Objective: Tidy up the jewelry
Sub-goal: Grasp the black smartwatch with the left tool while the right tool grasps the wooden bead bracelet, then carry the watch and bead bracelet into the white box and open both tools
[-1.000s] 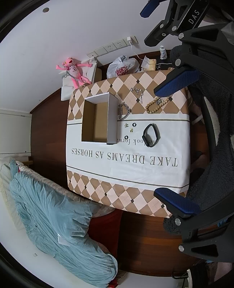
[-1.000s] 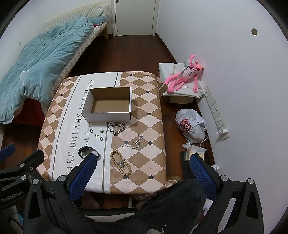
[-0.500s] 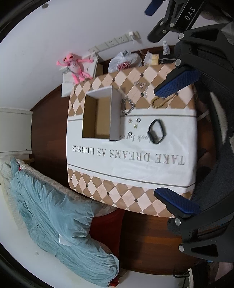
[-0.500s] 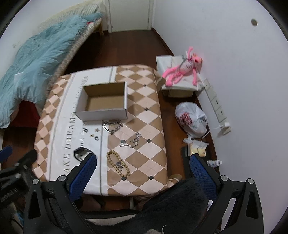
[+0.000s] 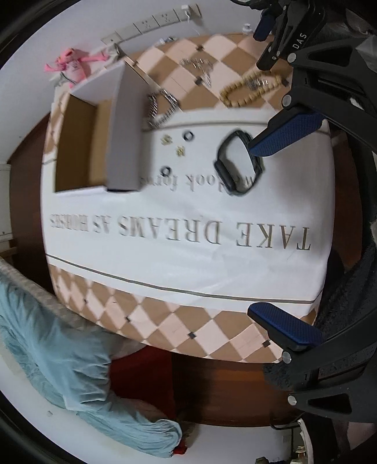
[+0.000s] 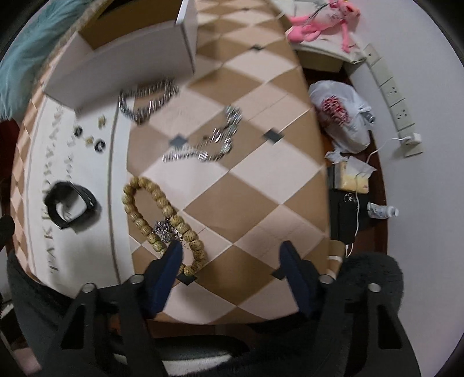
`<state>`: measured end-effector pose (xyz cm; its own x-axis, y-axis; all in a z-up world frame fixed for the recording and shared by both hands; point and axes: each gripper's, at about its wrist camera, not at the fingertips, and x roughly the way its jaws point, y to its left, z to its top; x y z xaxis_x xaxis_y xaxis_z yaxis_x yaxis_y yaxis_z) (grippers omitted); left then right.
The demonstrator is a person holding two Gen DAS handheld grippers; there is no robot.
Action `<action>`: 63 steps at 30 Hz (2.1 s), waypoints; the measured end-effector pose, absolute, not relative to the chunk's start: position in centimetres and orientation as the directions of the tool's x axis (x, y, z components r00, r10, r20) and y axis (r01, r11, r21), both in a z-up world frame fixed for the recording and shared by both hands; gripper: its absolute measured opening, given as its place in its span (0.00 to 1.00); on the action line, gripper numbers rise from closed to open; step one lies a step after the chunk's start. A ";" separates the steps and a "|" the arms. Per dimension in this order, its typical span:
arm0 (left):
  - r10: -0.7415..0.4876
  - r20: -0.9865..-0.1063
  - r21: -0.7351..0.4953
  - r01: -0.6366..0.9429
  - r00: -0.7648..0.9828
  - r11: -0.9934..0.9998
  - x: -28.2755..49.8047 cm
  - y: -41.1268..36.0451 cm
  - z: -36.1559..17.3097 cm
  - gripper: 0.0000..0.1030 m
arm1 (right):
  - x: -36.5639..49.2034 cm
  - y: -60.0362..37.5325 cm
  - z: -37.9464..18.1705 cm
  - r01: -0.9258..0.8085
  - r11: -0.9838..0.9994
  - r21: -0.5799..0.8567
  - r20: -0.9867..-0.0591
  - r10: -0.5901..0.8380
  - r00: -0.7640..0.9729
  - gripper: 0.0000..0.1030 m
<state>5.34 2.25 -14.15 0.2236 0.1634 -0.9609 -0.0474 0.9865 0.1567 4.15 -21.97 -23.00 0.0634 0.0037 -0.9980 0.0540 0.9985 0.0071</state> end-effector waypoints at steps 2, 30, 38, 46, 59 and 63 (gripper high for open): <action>0.160 -0.966 0.152 -0.054 0.201 0.987 5.2 2.6 -15.1 1.00 | 3.8 -21.6 -24.2 0.044 0.999 0.028 -0.998 0.025 0.051 0.57; 0.004 -0.988 0.006 0.014 0.157 1.000 7.5 1.3 -21.5 0.10 | 4.5 -21.0 -24.0 0.029 1.000 0.000 -0.990 -0.004 0.140 0.10; -0.005 -0.984 -0.003 0.012 0.177 1.000 7.2 1.4 -21.2 0.08 | 4.4 -20.6 -23.8 0.016 1.000 -0.018 -0.987 -0.020 0.158 0.10; -0.039 -0.976 -0.035 0.020 0.214 0.999 6.1 2.2 -18.5 0.07 | 4.6 -21.6 -21.2 0.069 0.989 0.131 -0.975 0.116 0.189 0.09; -0.158 -0.924 -0.153 0.043 0.347 0.987 9.2 2.3 -9.6 0.07 | 8.7 -19.6 -9.5 -0.068 0.938 0.339 -0.866 0.339 0.367 0.09; -0.166 -0.914 -0.158 0.052 0.371 0.986 12.6 1.7 -8.5 0.07 | 12.0 -19.0 -6.6 -0.131 0.936 0.326 -0.835 0.350 0.423 0.09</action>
